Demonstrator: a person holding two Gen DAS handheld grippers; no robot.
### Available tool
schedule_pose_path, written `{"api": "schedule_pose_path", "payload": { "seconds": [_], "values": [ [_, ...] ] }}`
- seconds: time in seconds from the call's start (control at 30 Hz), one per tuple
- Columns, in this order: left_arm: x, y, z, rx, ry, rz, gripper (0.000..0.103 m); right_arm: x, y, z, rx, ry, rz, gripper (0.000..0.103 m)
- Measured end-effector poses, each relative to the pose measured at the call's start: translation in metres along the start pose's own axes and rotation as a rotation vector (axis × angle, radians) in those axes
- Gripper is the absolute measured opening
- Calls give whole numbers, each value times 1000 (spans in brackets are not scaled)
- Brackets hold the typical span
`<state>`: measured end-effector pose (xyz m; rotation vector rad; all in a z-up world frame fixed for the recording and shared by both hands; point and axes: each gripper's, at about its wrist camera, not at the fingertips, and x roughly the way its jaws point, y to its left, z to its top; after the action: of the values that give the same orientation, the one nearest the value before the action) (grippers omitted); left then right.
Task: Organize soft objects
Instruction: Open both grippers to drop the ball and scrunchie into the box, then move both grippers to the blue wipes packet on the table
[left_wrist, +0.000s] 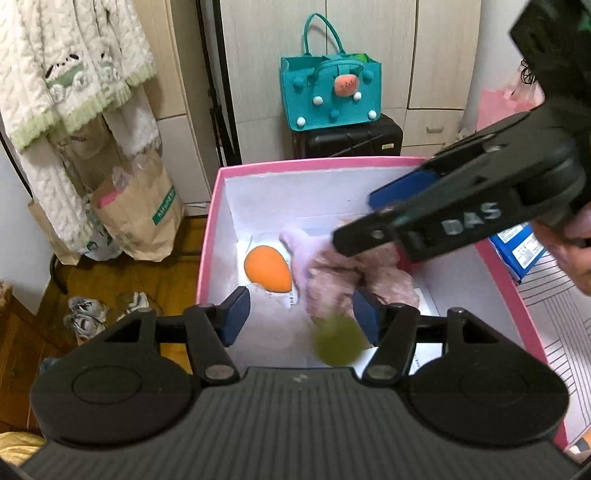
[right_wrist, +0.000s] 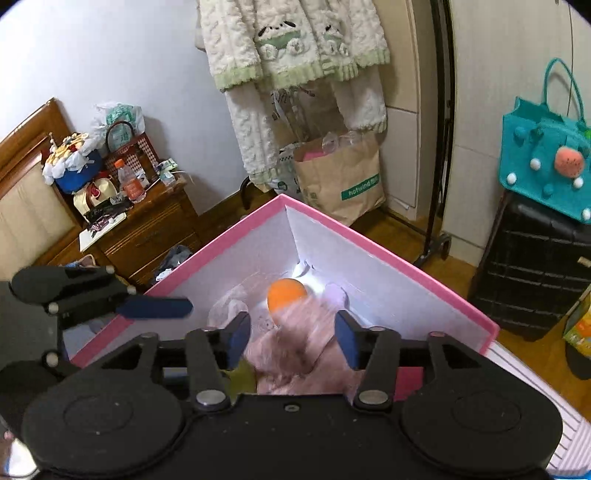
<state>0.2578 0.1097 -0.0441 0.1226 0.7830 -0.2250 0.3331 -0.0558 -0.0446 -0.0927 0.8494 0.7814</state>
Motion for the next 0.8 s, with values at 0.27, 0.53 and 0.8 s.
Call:
{"api": "schedule_pose_path", "payload": {
  "seconds": [0.27,0.53,0.8],
  "values": [
    [-23,4,-4,-30,-4,-26,71,-47,12,-10,-48,-45,-33,66],
    [-54,-7,-12,-6,-11,-45,75,-100,31,-25,-79,-73,-85,70],
    [-84,-23,-15,32,-6,-81,77,-140,49,-48,-110,-69,-101,71]
  ]
}}
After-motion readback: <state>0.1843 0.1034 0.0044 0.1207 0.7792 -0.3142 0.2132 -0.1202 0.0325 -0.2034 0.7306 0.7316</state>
